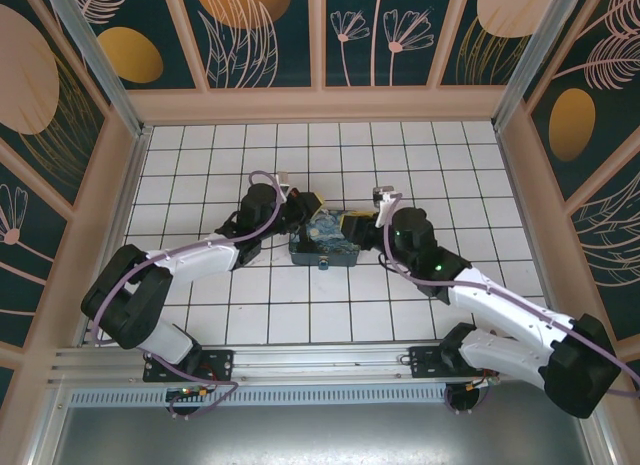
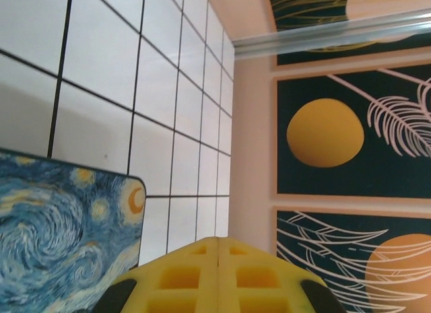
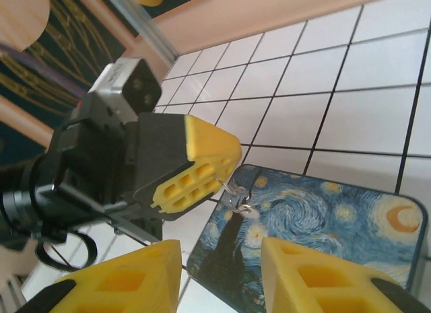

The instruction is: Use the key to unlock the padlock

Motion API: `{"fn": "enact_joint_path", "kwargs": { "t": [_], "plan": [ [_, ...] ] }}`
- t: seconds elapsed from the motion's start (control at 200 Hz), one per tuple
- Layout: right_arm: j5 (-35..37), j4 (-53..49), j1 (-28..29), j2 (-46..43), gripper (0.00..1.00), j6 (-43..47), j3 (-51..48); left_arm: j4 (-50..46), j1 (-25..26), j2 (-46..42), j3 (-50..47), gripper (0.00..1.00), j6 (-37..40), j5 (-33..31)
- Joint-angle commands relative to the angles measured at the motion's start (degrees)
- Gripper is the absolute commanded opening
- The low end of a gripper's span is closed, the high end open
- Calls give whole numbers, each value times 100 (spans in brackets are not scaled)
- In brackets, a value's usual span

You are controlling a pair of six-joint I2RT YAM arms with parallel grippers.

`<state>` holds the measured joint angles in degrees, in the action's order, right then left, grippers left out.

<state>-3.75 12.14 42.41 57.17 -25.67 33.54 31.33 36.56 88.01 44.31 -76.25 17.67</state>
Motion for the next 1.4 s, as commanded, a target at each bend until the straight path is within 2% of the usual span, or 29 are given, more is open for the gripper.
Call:
{"fn": "enact_joint_path", "kwargs": {
  "t": [0.0,0.235,0.545,0.891,1.396],
  "plan": [
    [-717,785,-330,-248,35,915,-378,-563,23,-156,310,0,207,436],
    [-1932,1386,-838,-138,29,805,-524,-748,23,-74,592,0,141,894],
    [-2717,2282,-945,718,28,471,-431,-751,27,-45,766,0,5,1019],
    [-3000,2574,-952,1235,22,423,-189,-822,27,18,815,0,-10,999],
    [-2961,2864,-981,1586,5,274,-138,-763,27,103,808,0,-38,1023]
  ]
}}
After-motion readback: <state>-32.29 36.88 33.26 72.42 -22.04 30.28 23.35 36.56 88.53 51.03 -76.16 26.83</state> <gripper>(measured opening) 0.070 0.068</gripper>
